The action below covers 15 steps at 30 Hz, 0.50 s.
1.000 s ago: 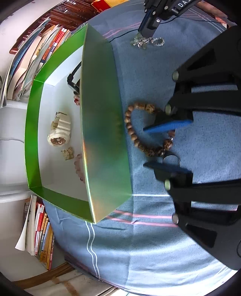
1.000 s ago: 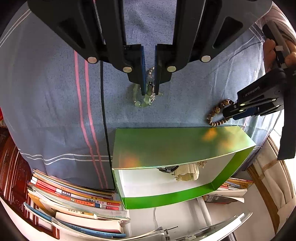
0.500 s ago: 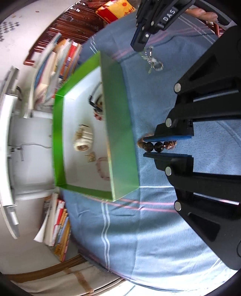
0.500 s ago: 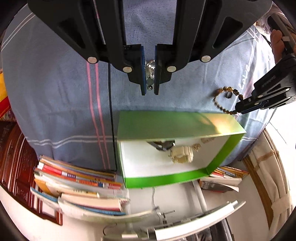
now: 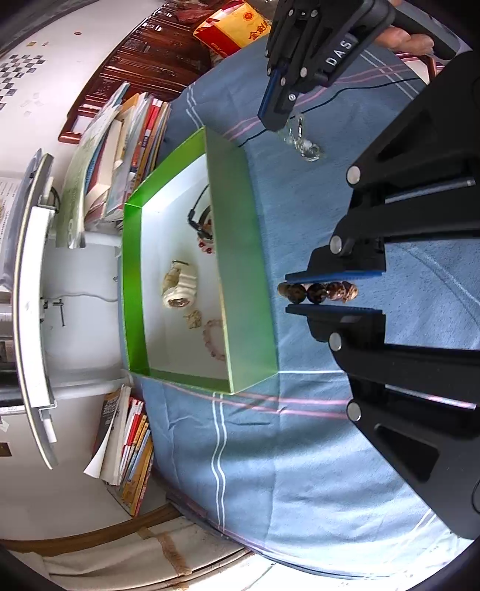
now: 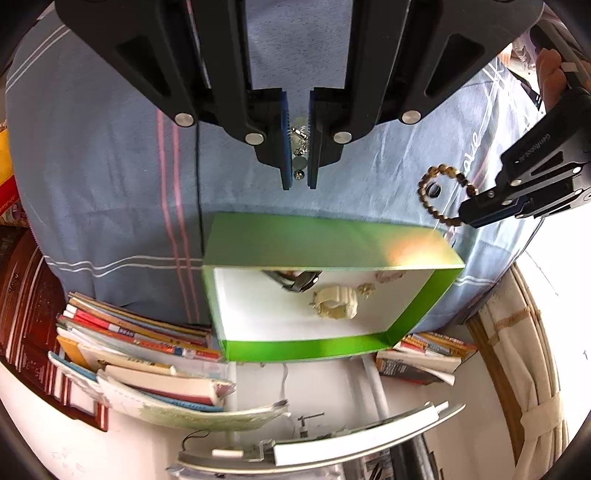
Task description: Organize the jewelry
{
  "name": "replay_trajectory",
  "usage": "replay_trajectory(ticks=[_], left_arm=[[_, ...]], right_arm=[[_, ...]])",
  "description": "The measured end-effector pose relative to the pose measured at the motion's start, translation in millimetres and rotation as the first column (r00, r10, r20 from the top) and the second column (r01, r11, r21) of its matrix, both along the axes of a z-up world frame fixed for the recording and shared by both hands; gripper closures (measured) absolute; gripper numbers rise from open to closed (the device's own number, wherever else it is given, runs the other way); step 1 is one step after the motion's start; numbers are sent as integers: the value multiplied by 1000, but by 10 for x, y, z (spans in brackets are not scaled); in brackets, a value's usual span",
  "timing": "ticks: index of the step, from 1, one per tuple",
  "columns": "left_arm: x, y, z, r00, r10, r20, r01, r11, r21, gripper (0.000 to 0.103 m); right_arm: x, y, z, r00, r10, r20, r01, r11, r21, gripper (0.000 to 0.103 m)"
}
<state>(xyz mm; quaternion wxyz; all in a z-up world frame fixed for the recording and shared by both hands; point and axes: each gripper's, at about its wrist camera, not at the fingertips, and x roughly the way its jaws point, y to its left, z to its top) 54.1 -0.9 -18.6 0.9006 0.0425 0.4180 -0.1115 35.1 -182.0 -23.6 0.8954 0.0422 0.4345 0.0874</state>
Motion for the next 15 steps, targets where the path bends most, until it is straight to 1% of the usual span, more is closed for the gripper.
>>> replay_trajectory(ticks=[5, 7, 10, 12, 13, 14, 15], left_arm=[[1, -6, -123, 1000, 6, -30, -6, 1000, 5, 92], [-8, 9, -195, 999, 8, -48, -8, 1000, 5, 92], [-37, 52, -336, 997, 16, -82, -15, 1000, 10, 92], [-70, 74, -417, 995, 19, -102, -17, 1000, 19, 92], [-96, 87, -456, 994, 19, -111, -17, 1000, 24, 92], [-121, 99, -483, 993, 19, -116, -16, 999, 28, 92], [-141, 112, -500, 993, 20, -118, -16, 999, 32, 92]], right_arm=[[-26, 148, -57, 999, 41, -17, -41, 999, 14, 95], [-28, 158, -90, 999, 41, -25, -41, 999, 12, 95], [-44, 101, -214, 998, 25, -64, -25, 1000, -1, 95], [-86, 50, -322, 995, 9, -101, -12, 1000, -29, 94], [-111, 14, -361, 994, -2, -112, -3, 999, -39, 93], [-139, -31, -401, 992, -15, -125, 9, 999, -48, 87], [-158, -60, -421, 991, -24, -129, 17, 998, -52, 80]])
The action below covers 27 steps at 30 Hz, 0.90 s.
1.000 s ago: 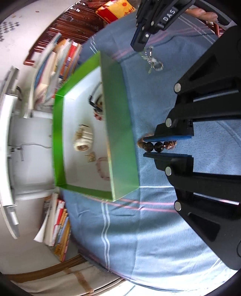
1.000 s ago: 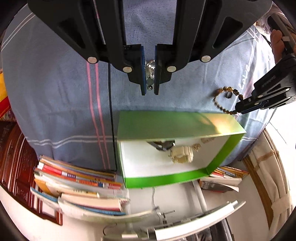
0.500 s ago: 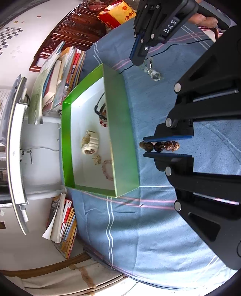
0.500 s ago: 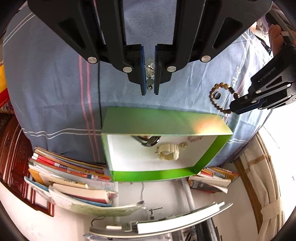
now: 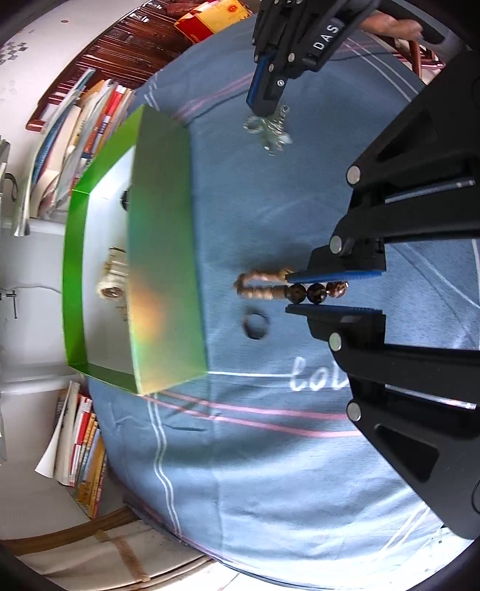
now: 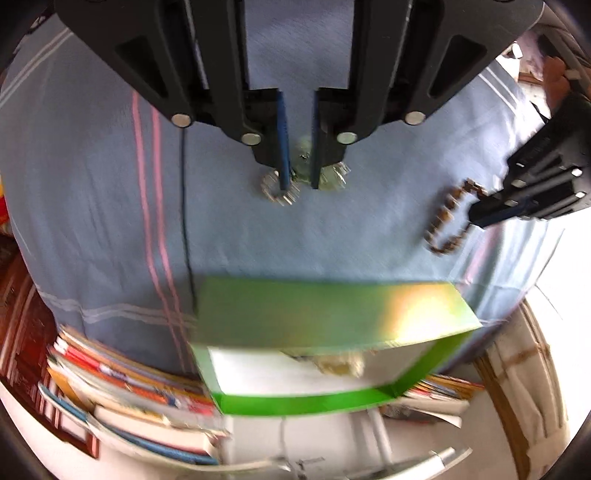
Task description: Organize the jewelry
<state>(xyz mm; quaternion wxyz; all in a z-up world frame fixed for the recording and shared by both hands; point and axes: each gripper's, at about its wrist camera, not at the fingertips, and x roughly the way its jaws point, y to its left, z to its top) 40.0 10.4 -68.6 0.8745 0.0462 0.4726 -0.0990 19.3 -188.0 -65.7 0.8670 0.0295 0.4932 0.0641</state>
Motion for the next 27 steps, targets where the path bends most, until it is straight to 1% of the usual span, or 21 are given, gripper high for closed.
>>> replay_trajectory(ticks=[1, 3, 4, 6, 8, 9, 11, 12, 13, 16, 18, 24, 27], left_arm=[[-13, 6, -12, 1000, 2, -1, -2, 1000, 4, 92], [-28, 29, -33, 1000, 8, -1, -8, 1000, 7, 91], [-27, 29, -36, 1000, 10, -3, -10, 1000, 7, 88], [-31, 19, -50, 1000, 17, -5, -16, 1000, 12, 81], [-42, -8, -56, 1000, 16, 2, -16, 1000, 24, 70], [-48, -22, -58, 1000, 14, 7, -14, 999, 29, 68], [-56, -39, -54, 1000, 11, 13, -12, 999, 34, 60], [-54, -52, -62, 1000, 9, 17, -10, 999, 37, 57], [-44, -56, -71, 1000, 9, 17, -9, 999, 39, 54], [-24, -69, -102, 1000, 3, 16, -4, 999, 35, 51], [-9, -82, -127, 1000, -2, 9, 2, 999, 34, 51], [12, -101, -196, 1000, 0, -9, 0, 999, 39, 51], [11, -113, -205, 1000, -2, -10, 2, 999, 44, 49]], right_arm=[[-18, -31, -10, 1000, -12, 0, 12, 1000, -6, 76], [-40, -59, -17, 1000, -30, 2, 30, 999, -22, 63], [-42, -55, -17, 1000, -30, 3, 30, 999, -21, 60], [-56, 1, -9, 1000, -15, 11, 15, 1000, -17, 50], [-49, 101, -35, 1000, 19, 11, -19, 1000, -25, 47], [-40, 142, -52, 1000, 30, 7, -30, 999, -28, 47], [-8, 239, -106, 998, 55, -11, -55, 998, -26, 47], [8, 266, -127, 998, 59, -16, -59, 998, -28, 46], [14, 302, -132, 998, 61, -8, -61, 997, -41, 45], [23, 382, -138, 998, 66, 1, -66, 995, -71, 45], [26, 418, -138, 998, 70, 8, -69, 994, -79, 45], [26, 460, -139, 997, 81, 16, -80, 993, -91, 45], [31, 458, -135, 996, 84, 10, -83, 993, -85, 45]])
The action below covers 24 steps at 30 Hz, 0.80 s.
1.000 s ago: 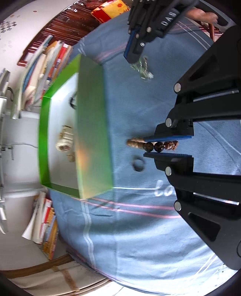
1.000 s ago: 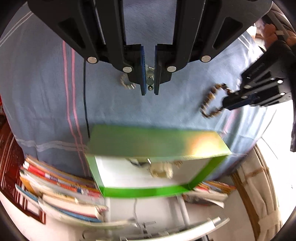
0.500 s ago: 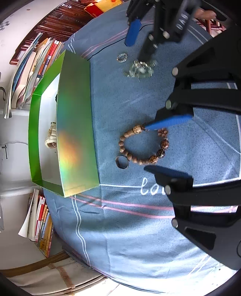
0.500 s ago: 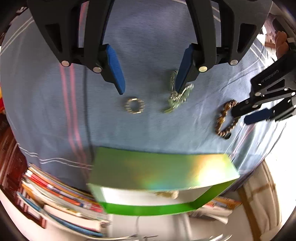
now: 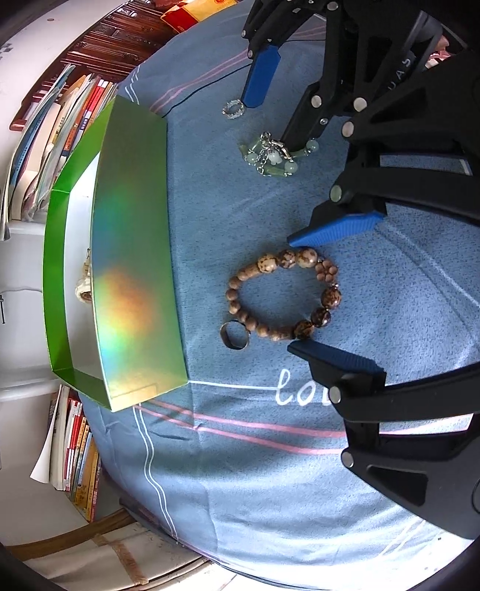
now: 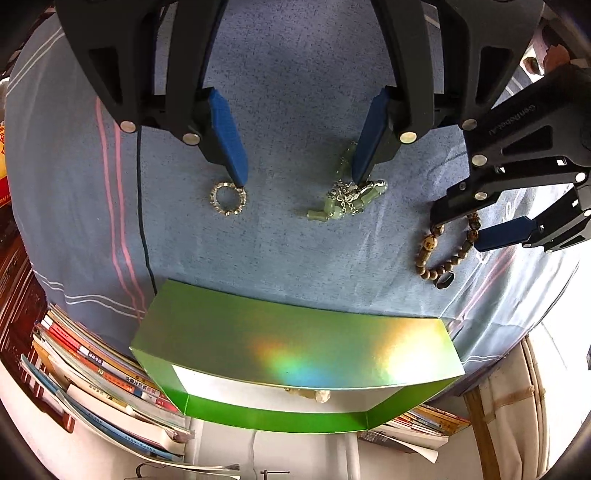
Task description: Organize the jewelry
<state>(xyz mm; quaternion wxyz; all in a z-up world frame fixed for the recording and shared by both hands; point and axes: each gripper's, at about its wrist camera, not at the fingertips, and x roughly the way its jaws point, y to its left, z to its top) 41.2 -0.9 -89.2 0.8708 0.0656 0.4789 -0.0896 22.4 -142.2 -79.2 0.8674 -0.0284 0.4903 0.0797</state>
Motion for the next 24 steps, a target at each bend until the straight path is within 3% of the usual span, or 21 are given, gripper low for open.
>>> replay_trajectory(ticks=[12, 24], left_arm=[[5, 79, -4, 1000, 6, -24, -7, 999, -41, 41], [53, 162, 7, 999, 26, -34, -28, 998, -55, 41]], right_arm=[[-116, -129, 83, 1000, 5, -18, -4, 998, 64, 45], [2, 127, 100, 997, 76, -3, -76, 994, 79, 45]])
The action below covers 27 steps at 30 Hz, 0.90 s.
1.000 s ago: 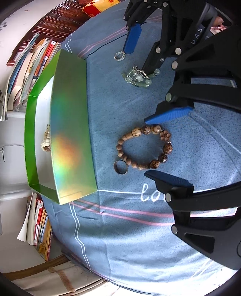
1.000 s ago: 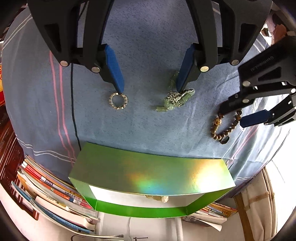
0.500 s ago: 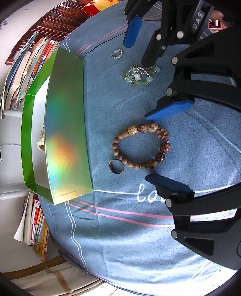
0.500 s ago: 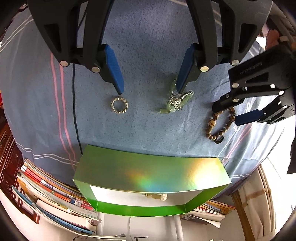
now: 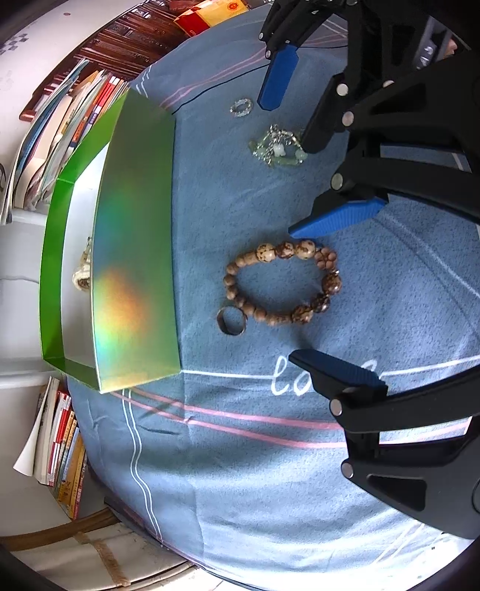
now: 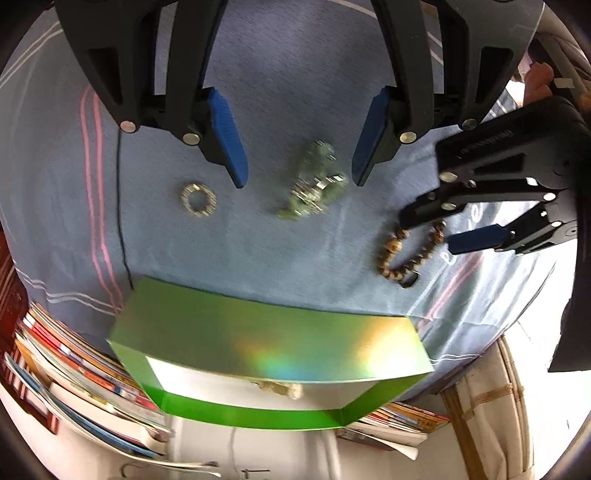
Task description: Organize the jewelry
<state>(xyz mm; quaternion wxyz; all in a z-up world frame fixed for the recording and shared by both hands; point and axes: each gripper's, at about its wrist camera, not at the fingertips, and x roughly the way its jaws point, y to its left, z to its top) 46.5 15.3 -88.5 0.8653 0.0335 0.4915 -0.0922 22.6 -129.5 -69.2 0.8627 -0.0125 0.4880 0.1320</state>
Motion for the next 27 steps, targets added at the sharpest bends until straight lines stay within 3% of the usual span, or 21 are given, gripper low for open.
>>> replay_trajectory(ticks=[4, 6, 9, 11, 12, 18, 27], left_arm=[[32, 22, -12, 1000, 12, 5, -12, 1000, 22, 44], [35, 34, -9, 1000, 10, 9, -10, 1000, 22, 48], [33, 53, -5, 1000, 6, 21, -7, 1000, 28, 60], [29, 71, 2, 1000, 7, 23, -8, 1000, 27, 77], [29, 81, 5, 1000, 8, 21, -9, 1000, 21, 80], [6, 113, 52, 1000, 11, 28, -11, 1000, 12, 81], [-73, 108, 289, 997, 7, 81, -7, 1000, -1, 81]], right_arm=[[128, 37, -69, 1000, -11, -15, 11, 1000, -2, 48], [134, 64, -66, 1000, -6, 9, 6, 999, -32, 61], [115, 62, -71, 1000, 4, 16, -3, 999, -35, 75], [100, 41, -72, 1000, 6, 17, -5, 1000, -30, 79], [93, 32, -73, 1000, 6, 17, -5, 1000, -30, 87], [58, -38, -43, 1000, -9, 18, 9, 1000, -13, 94], [-19, -213, 276, 994, -50, 97, 49, 999, 12, 94]])
